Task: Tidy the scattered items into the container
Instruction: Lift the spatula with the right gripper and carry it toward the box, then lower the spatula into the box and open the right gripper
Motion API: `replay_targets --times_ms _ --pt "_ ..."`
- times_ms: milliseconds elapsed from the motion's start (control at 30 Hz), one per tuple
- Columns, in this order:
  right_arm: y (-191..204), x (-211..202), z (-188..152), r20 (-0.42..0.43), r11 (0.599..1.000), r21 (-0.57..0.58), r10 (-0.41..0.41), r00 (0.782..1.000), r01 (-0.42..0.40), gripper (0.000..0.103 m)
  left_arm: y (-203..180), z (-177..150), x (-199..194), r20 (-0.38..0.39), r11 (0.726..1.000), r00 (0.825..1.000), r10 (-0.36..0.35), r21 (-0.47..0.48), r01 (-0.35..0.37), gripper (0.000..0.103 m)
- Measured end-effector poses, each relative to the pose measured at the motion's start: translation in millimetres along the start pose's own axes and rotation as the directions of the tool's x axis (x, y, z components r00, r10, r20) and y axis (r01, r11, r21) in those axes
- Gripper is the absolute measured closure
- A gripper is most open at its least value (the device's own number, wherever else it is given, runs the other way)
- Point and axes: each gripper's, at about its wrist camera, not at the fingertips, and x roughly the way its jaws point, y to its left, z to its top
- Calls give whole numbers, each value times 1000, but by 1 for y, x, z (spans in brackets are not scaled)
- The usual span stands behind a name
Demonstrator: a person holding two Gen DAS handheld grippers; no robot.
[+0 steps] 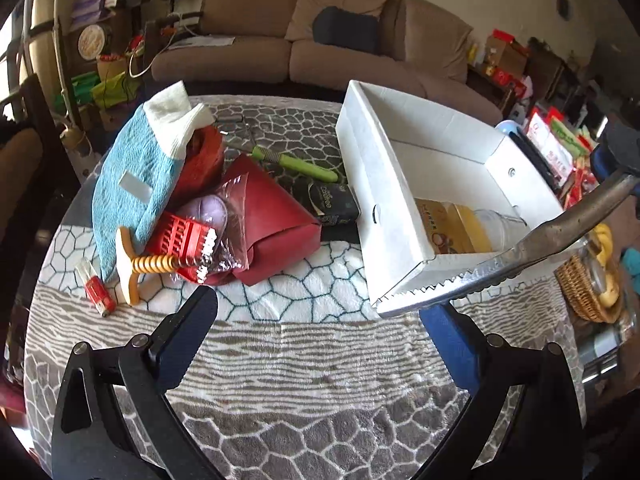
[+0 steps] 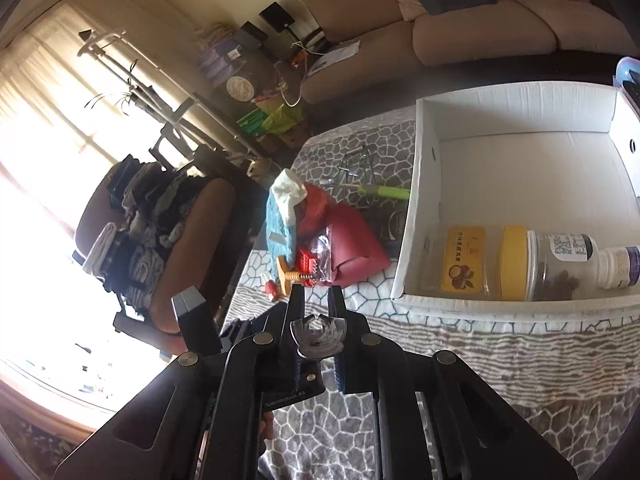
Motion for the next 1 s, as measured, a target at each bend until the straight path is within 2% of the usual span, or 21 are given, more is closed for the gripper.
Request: replay_targets --times_ms 167,333,500,667,800,900,967,1000 --pt "-18 -21 18 50 998 44 49 998 -51 92 -39 51 -2 35 994 999 33 100 -36 3" --pt "-46 -39 50 109 992 84 88 990 -98 92 -81 106 17 69 979 995 74 185 -86 1" --pt "-97 -48 85 175 978 156 110 978 -138 92 -123 144 64 60 966 993 106 231 -117 1" --pt "-171 -32 110 200 949 274 102 974 -156 92 -158 156 133 1 950 991 137 283 -132 1" --pt "-230 -3 123 179 904 389 113 977 -176 92 -173 159 189 -45 914 973 225 355 -195 1" --pt "-264 19 135 156 872 459 107 982 -168 92 -180 162 228 -70 864 947 313 435 -254 1" --pt "-282 34 142 131 854 499 93 987 -146 92 -180 166 250 -99 854 932 348 444 -271 1" --pt "-291 42 145 117 841 522 92 989 -140 92 -178 168 258 -122 860 929 350 435 -267 1"
